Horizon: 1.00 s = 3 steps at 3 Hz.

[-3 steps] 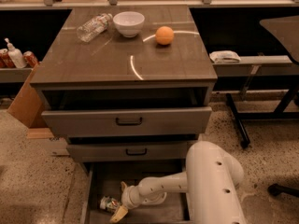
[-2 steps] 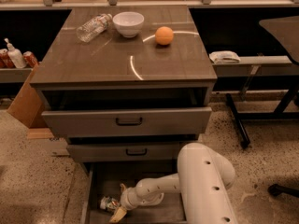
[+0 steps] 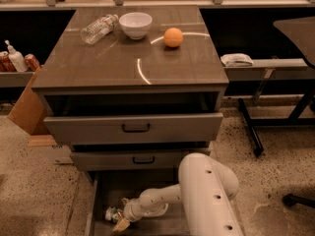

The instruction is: Pick 7up can from bottom drawer and place on counter

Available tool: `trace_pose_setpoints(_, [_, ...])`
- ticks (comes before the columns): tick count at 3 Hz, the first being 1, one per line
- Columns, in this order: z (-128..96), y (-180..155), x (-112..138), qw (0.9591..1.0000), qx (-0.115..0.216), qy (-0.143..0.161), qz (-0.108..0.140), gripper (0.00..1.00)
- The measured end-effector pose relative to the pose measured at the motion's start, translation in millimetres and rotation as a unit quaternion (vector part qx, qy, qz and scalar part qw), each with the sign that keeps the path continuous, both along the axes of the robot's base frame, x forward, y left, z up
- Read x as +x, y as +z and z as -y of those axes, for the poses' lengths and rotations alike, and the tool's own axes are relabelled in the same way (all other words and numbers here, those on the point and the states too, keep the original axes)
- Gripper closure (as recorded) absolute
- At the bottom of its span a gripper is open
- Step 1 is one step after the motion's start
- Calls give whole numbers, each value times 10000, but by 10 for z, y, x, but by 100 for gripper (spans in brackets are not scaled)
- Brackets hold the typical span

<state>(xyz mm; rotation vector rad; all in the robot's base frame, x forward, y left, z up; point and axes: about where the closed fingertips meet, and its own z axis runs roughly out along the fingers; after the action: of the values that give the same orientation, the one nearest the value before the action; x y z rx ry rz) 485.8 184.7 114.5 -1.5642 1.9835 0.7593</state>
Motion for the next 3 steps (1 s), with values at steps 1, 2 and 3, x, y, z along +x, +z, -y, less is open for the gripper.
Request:
trace_pose_setpoints(1, [-50, 13, -19, 10000, 33, 38, 0, 48])
trace_pose_setpoints(2, [-40, 103, -35, 9999, 105, 43, 40, 73])
trace_pose_setpoints(3, [-49, 429, -131, 9983, 429, 347, 205, 95])
